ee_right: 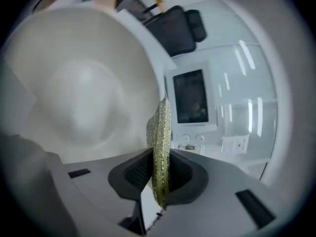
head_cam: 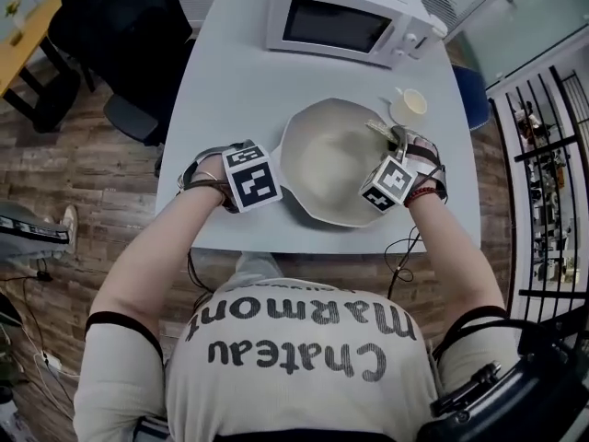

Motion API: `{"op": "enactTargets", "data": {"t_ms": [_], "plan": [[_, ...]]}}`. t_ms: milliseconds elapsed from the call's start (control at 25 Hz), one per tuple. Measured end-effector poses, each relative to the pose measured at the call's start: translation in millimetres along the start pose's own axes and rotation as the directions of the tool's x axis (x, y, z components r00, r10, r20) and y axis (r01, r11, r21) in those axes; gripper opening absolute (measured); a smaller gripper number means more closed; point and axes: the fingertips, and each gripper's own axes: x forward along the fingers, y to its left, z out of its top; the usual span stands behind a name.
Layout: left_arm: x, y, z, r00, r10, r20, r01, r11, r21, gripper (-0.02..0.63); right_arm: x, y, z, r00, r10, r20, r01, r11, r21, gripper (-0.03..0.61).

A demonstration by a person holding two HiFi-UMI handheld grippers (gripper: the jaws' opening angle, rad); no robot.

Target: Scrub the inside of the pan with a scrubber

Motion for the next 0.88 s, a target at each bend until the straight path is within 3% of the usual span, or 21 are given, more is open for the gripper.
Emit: {"op": "enactTargets", "data": {"t_ms": [80,160,200,240,360,400,480,560,640,720,760,800,880], "plan": [[-3,11,-1,0.995,0.1,0.013,-0.1,0.995,0.0,0.296,-18,-12,-7,0.998,-0.031,0.053,0.015,0.963,0.269,0.055],[-8,17,-4,0.983,0.184,0.023,-0.184,0.983,-0.008,0.35,-39,-21,-15,0.992,-0.043,0.12,-0.025,0.86,0.51,0.055],[-12,17,-4,0.976,0.214,0.032,-0.214,0.977,-0.017,0.371,-54,-27,-19,0.984,-0.055,0.169,-0.062,0.784,0.618,0.055],[-18,16,-3,0.97,0.238,0.048,-0.237,0.971,-0.029,0.373,-70,-34,-22,0.973,-0.071,0.222,-0.113,0.687,0.718,0.055],[-54,16,18,0.933,0.318,0.167,-0.305,0.947,-0.104,0.376,-112,-47,-36,0.933,-0.105,0.345,-0.295,0.328,0.898,0.055],[-71,15,30,0.906,0.356,0.23,-0.327,0.932,-0.153,0.376,-122,-47,-41,0.92,-0.106,0.377,-0.348,0.22,0.911,0.055],[-110,10,55,0.829,0.418,0.371,-0.328,0.901,-0.283,0.376,-142,-47,-43,0.881,-0.121,0.458,-0.457,0.039,0.889,0.055],[-143,-7,82,0.74,0.429,0.518,-0.228,0.885,-0.406,0.363,-164,-50,-38,0.819,-0.175,0.547,-0.567,-0.094,0.819,0.055],[-168,-33,105,0.643,0.411,0.646,-0.071,0.872,-0.485,0.347,-186,-51,-34,0.757,-0.238,0.609,-0.649,-0.166,0.742,0.055],[-185,-58,121,0.551,0.416,0.724,0.057,0.846,-0.53,0.328,-208,-48,-32,0.698,-0.282,0.658,-0.713,-0.186,0.676,0.055],[-189,-68,126,0.523,0.423,0.74,0.096,0.833,-0.545,0.324,-218,-45,-32,0.673,-0.297,0.677,-0.737,-0.188,0.65,0.055],[-190,-79,129,0.517,0.426,0.743,0.118,0.823,-0.555,0.322,-227,-42,-34,0.653,-0.31,0.691,-0.755,-0.193,0.627,0.055],[-185,-96,132,0.542,0.418,0.729,0.122,0.82,-0.56,0.319,-242,-40,-41,0.622,-0.344,0.704,-0.782,-0.219,0.584,0.055]]}}
